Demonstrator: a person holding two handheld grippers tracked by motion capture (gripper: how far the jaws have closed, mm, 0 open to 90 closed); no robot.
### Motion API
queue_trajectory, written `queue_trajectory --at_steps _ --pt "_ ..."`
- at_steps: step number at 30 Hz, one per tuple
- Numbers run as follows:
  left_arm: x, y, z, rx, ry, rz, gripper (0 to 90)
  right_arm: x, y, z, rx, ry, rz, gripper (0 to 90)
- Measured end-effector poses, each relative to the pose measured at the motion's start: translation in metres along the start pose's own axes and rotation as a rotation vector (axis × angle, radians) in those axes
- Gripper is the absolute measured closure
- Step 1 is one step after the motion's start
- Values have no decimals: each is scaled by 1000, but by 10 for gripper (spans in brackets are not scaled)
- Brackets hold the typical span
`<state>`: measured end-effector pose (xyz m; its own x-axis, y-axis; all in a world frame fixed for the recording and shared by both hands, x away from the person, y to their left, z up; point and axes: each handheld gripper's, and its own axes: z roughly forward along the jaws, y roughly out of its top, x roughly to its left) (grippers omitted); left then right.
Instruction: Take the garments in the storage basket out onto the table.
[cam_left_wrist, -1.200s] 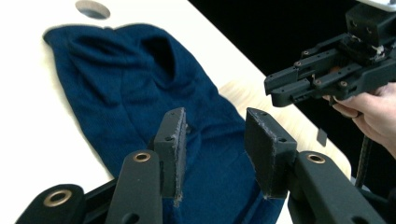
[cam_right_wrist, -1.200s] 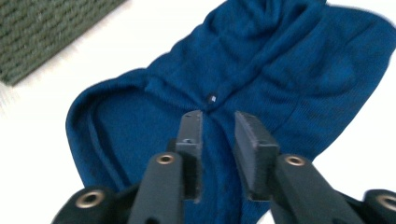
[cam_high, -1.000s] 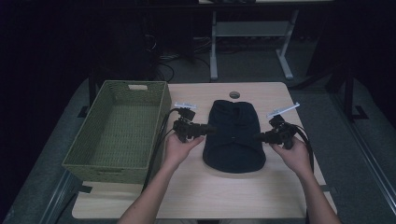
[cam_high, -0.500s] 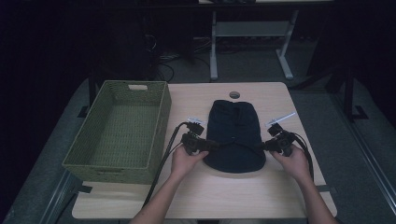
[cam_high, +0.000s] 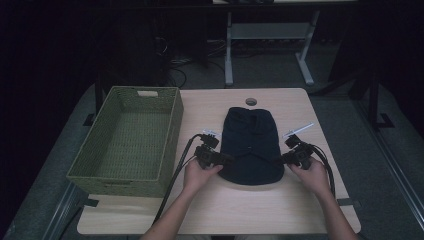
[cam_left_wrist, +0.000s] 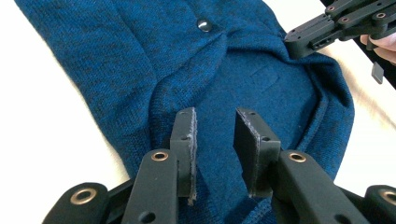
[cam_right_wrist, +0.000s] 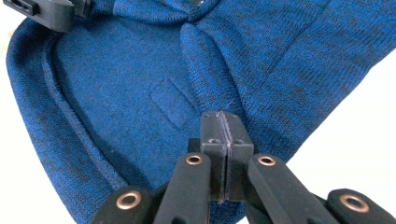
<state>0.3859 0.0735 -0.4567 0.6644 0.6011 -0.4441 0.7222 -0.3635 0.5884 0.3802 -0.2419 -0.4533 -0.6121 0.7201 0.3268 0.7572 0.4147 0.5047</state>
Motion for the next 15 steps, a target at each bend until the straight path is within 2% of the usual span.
queue_trajectory --at_steps 6,15 --pt "1 -4 3 19 10 -9 700 0 -1 2 3 4 4 889" --pt "-4 -10 0 50 38 -2 713 2 -2 6 6 18 -2 895"
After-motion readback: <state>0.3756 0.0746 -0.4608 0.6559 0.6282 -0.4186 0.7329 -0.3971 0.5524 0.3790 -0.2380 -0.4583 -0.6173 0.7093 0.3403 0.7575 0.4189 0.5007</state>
